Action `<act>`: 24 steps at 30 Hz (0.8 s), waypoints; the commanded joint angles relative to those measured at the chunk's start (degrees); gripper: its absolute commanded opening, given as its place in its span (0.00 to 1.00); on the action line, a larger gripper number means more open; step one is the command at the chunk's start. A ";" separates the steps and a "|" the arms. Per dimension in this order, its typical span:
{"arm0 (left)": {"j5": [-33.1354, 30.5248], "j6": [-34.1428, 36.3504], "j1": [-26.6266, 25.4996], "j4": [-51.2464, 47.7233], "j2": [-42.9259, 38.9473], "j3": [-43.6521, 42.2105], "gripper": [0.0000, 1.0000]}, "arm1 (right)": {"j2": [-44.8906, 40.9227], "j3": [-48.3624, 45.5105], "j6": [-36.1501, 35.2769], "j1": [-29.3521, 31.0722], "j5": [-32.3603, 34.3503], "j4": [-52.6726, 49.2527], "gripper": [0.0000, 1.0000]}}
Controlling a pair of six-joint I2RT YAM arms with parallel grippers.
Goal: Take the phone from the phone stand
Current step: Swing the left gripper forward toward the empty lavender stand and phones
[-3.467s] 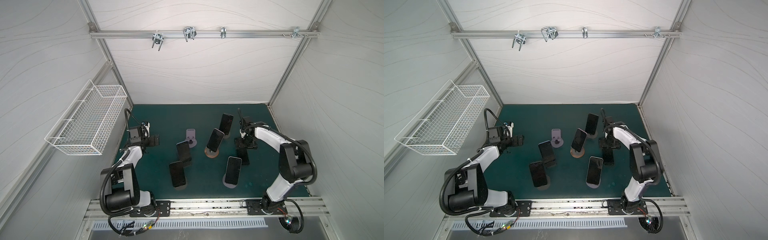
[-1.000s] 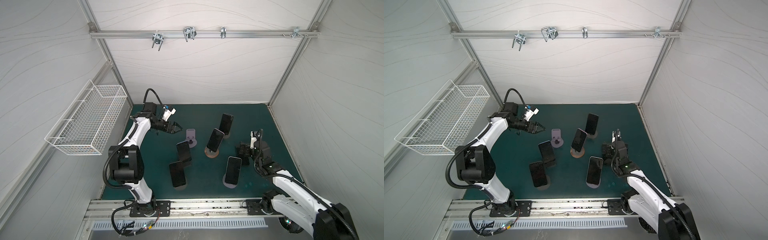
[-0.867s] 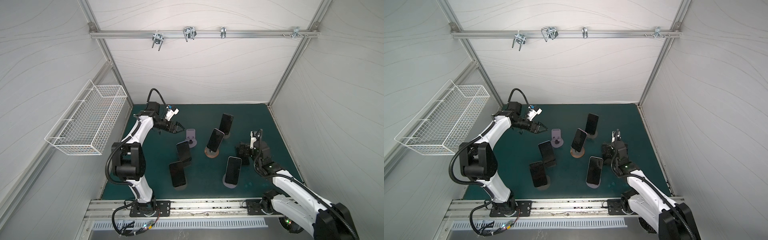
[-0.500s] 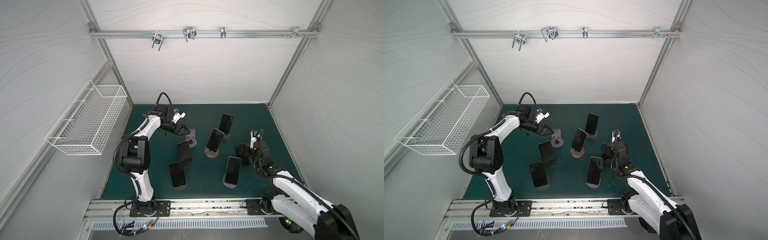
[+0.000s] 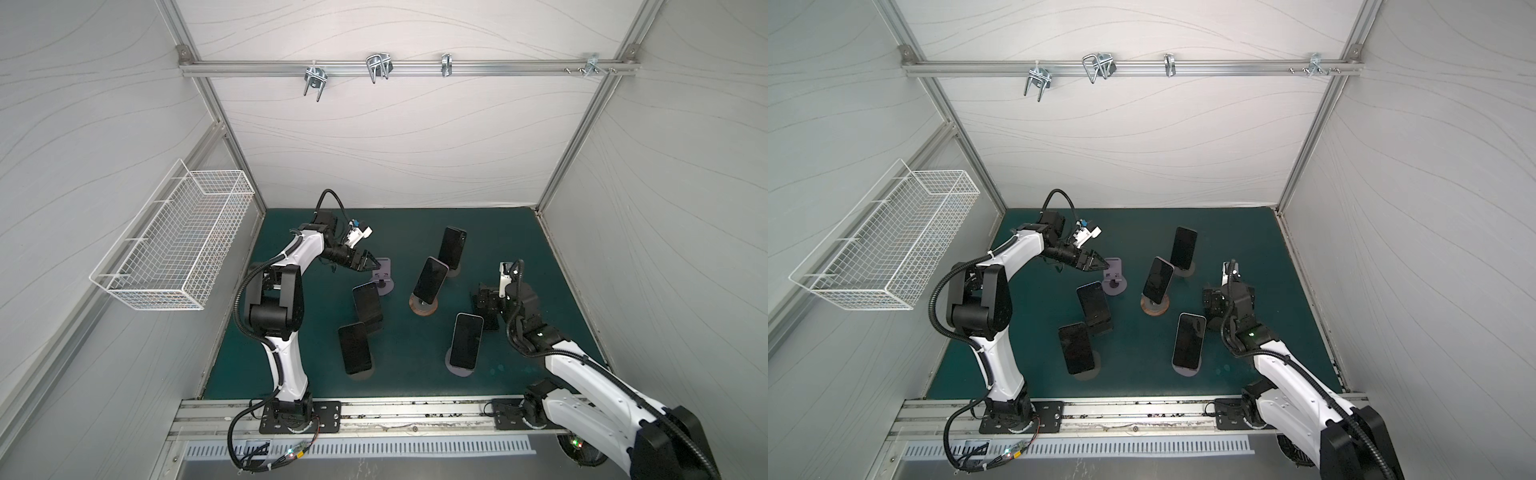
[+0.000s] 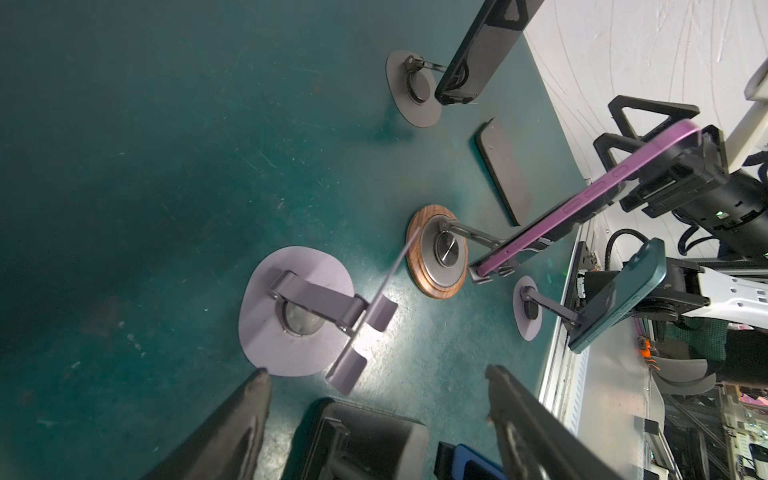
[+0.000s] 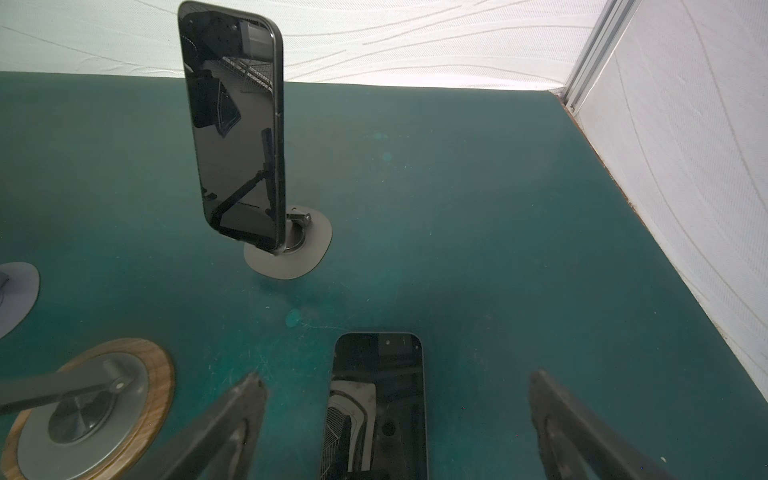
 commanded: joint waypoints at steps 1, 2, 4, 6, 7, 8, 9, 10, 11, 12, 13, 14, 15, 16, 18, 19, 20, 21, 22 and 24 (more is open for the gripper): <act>-1.79 -0.20 -0.15 3.44 1.34 3.10 0.84 | 0.24 1.25 -0.94 0.47 0.79 1.69 0.99; -2.08 -0.58 -0.15 4.05 1.56 3.41 0.85 | 0.18 1.25 -0.94 0.48 0.78 1.69 0.99; -1.14 -0.69 -0.15 4.25 2.54 4.49 0.85 | 0.15 1.25 -0.94 0.48 0.79 1.69 0.99; 1.10 0.33 -0.36 2.32 4.10 6.65 0.83 | 0.18 1.25 -0.89 0.48 0.84 1.69 0.99; 1.46 1.70 -0.70 0.68 4.81 7.76 0.82 | 0.22 1.25 -0.93 0.43 0.85 1.65 0.99; 1.33 3.38 -1.18 -1.02 5.45 8.91 0.79 | 0.36 1.34 -1.02 0.48 0.77 1.69 0.99; 1.02 5.21 -1.76 -2.34 5.91 9.56 0.76 | 0.55 1.42 -1.00 0.48 0.58 1.65 0.99; 0.90 6.05 -2.08 -2.84 6.12 9.76 0.72 | 0.75 1.51 -1.08 0.48 0.42 1.69 0.99; 0.90 6.26 -2.21 -2.70 6.29 9.77 0.67 | 1.13 1.73 -1.14 0.48 0.24 1.63 0.99; 1.13 6.18 -2.21 -2.45 6.52 9.76 0.63 | 1.56 1.97 -1.24 0.48 0.10 1.54 0.99; 1.21 6.19 -2.17 -2.49 6.70 9.90 0.60 | 1.90 2.24 -1.25 0.48 0.14 1.39 0.99; 1.28 6.46 -2.18 -2.75 6.91 10.12 0.56 | 2.25 2.46 -1.25 0.55 0.08 1.32 0.99; 1.30 6.84 -2.17 -3.13 7.21 10.40 0.52 | 2.50 2.57 -1.37 0.56 0.11 1.25 0.99; 1.40 7.39 -2.17 -3.54 7.28 10.57 0.49 | 2.63 2.66 -1.39 0.61 0.14 1.25 0.99; 2.19 8.81 -2.21 -4.86 7.51 11.09 0.40 | 2.55 2.66 -1.37 0.65 0.19 1.25 0.99; 2.47 9.34 -2.20 -5.46 7.67 11.31 0.36 | 2.50 2.57 -1.33 0.65 0.23 1.24 0.99; 2.67 9.99 -2.18 -6.22 7.91 11.72 0.30 | 2.48 2.58 -1.37 0.70 0.26 1.25 0.99; 2.73 10.55 -2.17 -6.87 8.06 12.17 0.24 | 2.30 2.56 -1.33 0.65 0.30 1.33 0.99; 2.83 11.26 -2.19 -7.94 8.27 12.78 0.17 | 2.33 2.57 -1.36 0.65 0.29 1.31 0.99; 2.89 12.57 -2.21 -9.82 8.59 14.05 0.04 | 2.44 2.57 -1.33 0.65 0.27 1.29 0.99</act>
